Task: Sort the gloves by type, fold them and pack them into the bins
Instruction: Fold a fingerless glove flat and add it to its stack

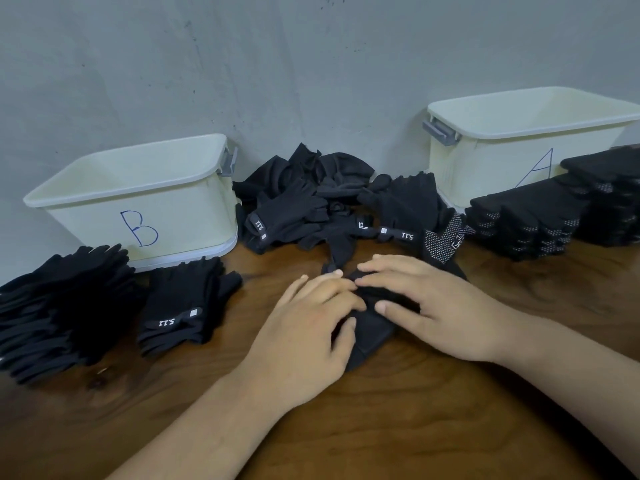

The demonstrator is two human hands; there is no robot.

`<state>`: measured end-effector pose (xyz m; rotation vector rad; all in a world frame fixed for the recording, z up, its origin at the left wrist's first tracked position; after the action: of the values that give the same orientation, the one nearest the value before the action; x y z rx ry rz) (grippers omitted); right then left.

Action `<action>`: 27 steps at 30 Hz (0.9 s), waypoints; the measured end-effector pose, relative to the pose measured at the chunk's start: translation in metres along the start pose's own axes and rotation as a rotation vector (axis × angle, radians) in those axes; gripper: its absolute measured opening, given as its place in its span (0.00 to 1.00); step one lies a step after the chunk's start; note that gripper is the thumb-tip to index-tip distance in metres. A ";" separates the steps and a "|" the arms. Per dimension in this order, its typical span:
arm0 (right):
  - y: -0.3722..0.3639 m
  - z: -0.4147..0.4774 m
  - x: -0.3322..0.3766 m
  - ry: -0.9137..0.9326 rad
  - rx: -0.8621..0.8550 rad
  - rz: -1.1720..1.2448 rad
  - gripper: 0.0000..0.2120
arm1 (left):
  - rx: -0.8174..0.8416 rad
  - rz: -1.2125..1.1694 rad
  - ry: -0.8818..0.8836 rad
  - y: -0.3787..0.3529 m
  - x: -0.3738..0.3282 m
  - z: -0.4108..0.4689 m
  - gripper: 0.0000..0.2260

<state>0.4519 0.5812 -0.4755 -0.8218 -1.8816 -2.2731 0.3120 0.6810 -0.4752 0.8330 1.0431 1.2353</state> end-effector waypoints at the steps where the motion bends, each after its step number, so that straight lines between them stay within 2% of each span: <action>1: -0.007 -0.001 0.000 0.006 0.057 -0.084 0.25 | 0.021 0.015 0.037 -0.001 0.004 0.000 0.15; 5: -0.025 -0.003 -0.007 -0.037 0.191 -0.348 0.31 | 0.060 0.054 0.111 0.002 0.011 -0.002 0.18; 9: -0.022 0.000 -0.014 -0.070 0.181 -0.357 0.29 | 0.088 0.142 0.110 0.006 0.003 -0.001 0.21; 15: -0.001 0.006 -0.018 -0.018 -0.037 -0.169 0.25 | 0.066 0.229 0.161 0.017 -0.002 0.002 0.27; 18: 0.014 0.009 -0.027 -0.069 -0.194 -0.209 0.22 | -0.059 0.278 0.185 0.027 0.002 0.002 0.22; 20: 0.018 0.010 -0.033 -0.134 -0.244 -0.304 0.21 | -0.088 0.249 0.077 0.025 0.000 0.004 0.16; 23: 0.021 0.013 -0.044 -0.227 -0.295 -0.459 0.24 | 0.098 0.067 -0.126 0.003 -0.009 0.005 0.18; 25: 0.019 0.018 -0.049 -0.271 -0.291 -0.544 0.27 | 0.235 -0.065 -0.076 -0.012 -0.006 0.002 0.22; 27: 0.016 0.022 -0.051 -0.305 -0.274 -0.596 0.29 | 0.314 -0.083 -0.005 -0.022 -0.003 -0.001 0.23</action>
<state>0.5093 0.5841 -0.4818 -0.7425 -2.2107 -2.9561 0.3185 0.6747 -0.4954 1.0207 1.2744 1.0129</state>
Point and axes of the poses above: each hand's wrist, its own z-axis towards the middle knuckle, its own y-axis out of the back of the hand, x = y × z, the point moved 7 cm from there along z, towards the middle knuckle, and after that the axes turned 12 degrees about -y, right-handed, at the moved point
